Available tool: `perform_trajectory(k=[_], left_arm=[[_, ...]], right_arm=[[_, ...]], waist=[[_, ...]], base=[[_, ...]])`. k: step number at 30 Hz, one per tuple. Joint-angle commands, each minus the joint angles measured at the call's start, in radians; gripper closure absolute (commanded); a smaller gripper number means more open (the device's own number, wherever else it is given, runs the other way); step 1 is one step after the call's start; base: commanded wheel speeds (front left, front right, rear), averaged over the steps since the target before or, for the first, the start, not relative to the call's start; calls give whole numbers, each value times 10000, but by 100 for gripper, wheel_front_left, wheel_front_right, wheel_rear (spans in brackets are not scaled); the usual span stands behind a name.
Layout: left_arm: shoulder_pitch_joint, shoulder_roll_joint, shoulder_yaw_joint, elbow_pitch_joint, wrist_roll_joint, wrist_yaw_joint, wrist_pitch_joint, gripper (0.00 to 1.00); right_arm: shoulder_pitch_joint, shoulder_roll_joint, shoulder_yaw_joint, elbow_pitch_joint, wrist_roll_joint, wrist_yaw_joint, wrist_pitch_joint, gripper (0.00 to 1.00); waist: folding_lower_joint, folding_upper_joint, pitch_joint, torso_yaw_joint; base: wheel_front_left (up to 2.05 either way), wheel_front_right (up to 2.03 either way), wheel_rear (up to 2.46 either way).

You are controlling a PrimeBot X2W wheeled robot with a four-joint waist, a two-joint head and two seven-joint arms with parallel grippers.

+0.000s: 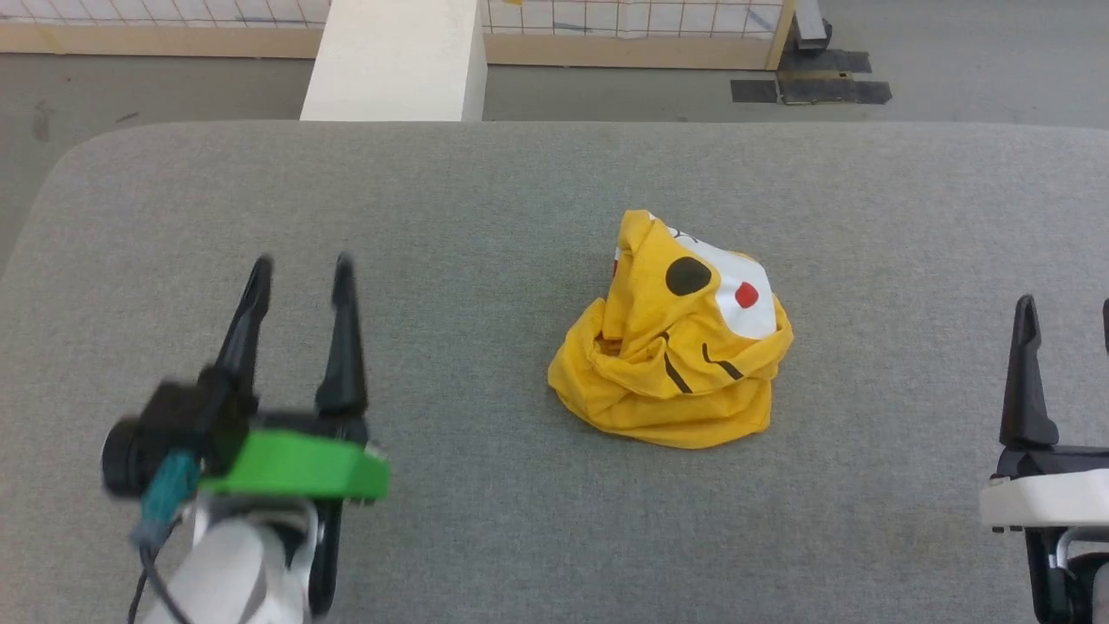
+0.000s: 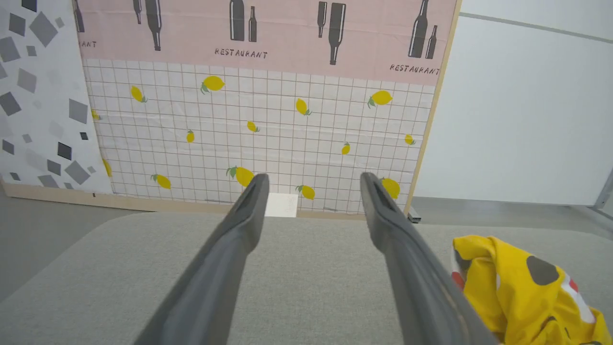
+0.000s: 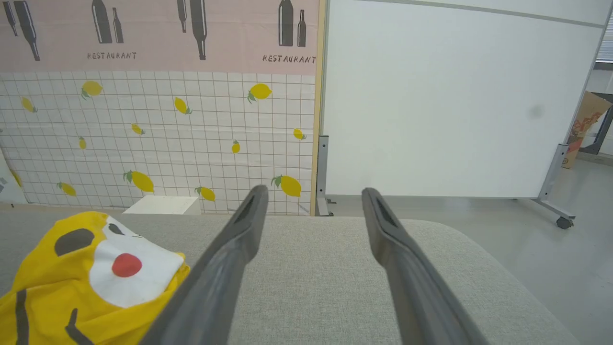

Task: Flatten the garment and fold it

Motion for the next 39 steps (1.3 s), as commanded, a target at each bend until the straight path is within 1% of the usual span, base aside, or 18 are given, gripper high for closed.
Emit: perform_trajectory(k=[1,3,4,6,8,11,15,18,22,24,31,35,39], left_arm=[[509,47,130,-213,344,192,-162,0],[1200,-121,416,-504,616,433,-265,0],[1451,-161,557,-702,1003,490,-279,0],[1888,-470,849,-1022,1559,593,-286,0],[2255,-734,1047,-1125,2024,577,-288,0],[2525,-1267,1240,-1162,2285,292,-290,0],[2510,-1730,1503,-1146,2600,-178,-291,0],[2400,-1989,1683,-1158,2825,-499,-291,0],[2292,-2376,1929,-1105,3017,-871,-291,0],[2236,-2553,2012,-1065,3109,-1060,-292,0],[1849,-3011,2191,-861,3386,-1627,-292,0],[1593,-3184,2160,-692,3489,-1891,-292,0],[1376,-3296,2093,-533,3543,-2089,-292,0]], right_arm=[[155,7,27,-20,21,-15,30,0],[228,7,66,8,41,-15,43,0],[262,7,88,29,53,-15,44,0],[315,7,118,79,84,-15,36,0],[355,7,129,149,117,-15,21,0],[349,7,146,231,151,-15,15,0],[54,7,181,144,61,-15,129,0],[-399,7,271,-21,12,-15,490,0],[-1322,6,634,-123,154,-15,1663,0],[-1881,-165,910,-92,384,-15,2445,0],[-3754,-1614,1743,446,1758,-15,5459,0],[-4195,-2367,2335,919,2343,-15,7301,0],[-4130,-3005,2894,1258,2915,-15,8899,0]], waist=[[0,-1,-8,39],[0,-1,0,74],[0,-1,7,94],[0,-1,21,135],[0,-1,27,192],[0,-1,36,297],[0,-1,93,451],[0,-1,228,553],[0,-1,567,660],[0,-1,796,728],[0,-1,1752,1050],[0,-1,2143,1269],[0,-1,2369,1542]], base=[[0,0,0],[0,0,0],[0,0,0],[0,0,0],[0,0,0],[0,0,0],[0,0,0],[0,0,0],[0,0,0],[0,0,0],[0,0,0],[0,0,0],[0,0,0]])
